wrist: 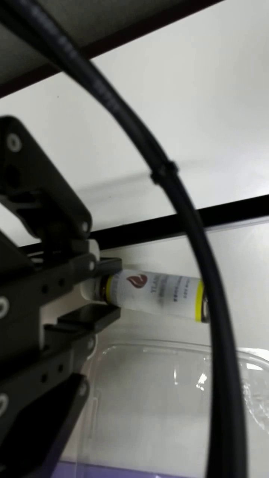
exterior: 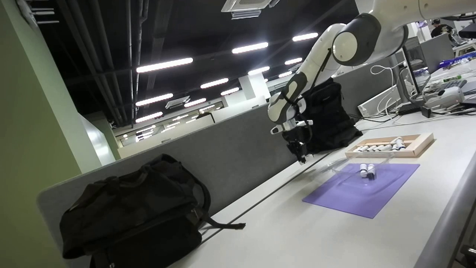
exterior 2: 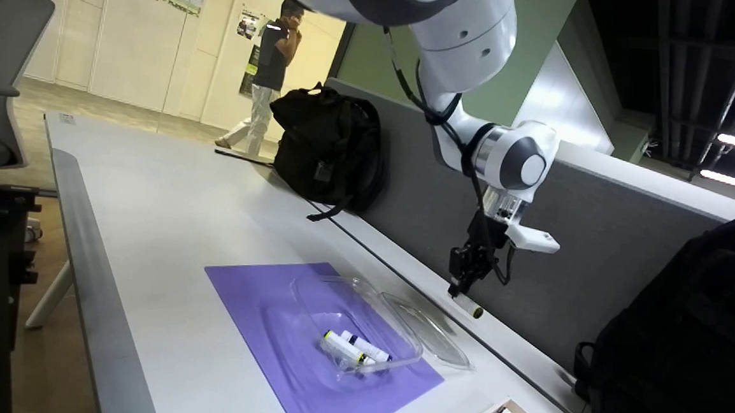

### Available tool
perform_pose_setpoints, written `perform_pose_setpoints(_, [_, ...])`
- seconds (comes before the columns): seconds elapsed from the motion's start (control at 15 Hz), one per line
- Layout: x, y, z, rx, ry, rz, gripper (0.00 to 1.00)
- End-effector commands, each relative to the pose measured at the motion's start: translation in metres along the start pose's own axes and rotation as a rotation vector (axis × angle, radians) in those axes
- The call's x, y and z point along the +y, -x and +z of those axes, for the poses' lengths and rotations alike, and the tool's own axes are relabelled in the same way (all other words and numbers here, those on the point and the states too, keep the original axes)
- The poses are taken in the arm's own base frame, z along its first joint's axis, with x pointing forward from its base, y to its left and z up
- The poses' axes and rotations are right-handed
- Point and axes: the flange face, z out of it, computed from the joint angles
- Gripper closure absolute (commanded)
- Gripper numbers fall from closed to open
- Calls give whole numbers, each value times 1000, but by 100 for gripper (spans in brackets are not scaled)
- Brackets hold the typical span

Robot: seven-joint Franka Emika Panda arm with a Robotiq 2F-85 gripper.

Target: Put a bottle from the table in the clear container

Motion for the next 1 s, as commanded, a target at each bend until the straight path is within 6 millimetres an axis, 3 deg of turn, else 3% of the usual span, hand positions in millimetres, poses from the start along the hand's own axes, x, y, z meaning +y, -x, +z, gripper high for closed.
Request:
perform_pose_setpoints(0.0, [-3,-6,-50,-15,-55,-31,94])
perform_pose_setpoints(0.13, [-15,-12,-62,0,-139,-68,94])
perform_pose_setpoints(0.33, [-37,-28,-63,19,-289,-132,94])
perform_pose_setpoints(0.6, [-73,-52,-46,35,-519,-235,94])
perform_pose_setpoints(0.93, [-118,-65,-25,22,-804,-326,94])
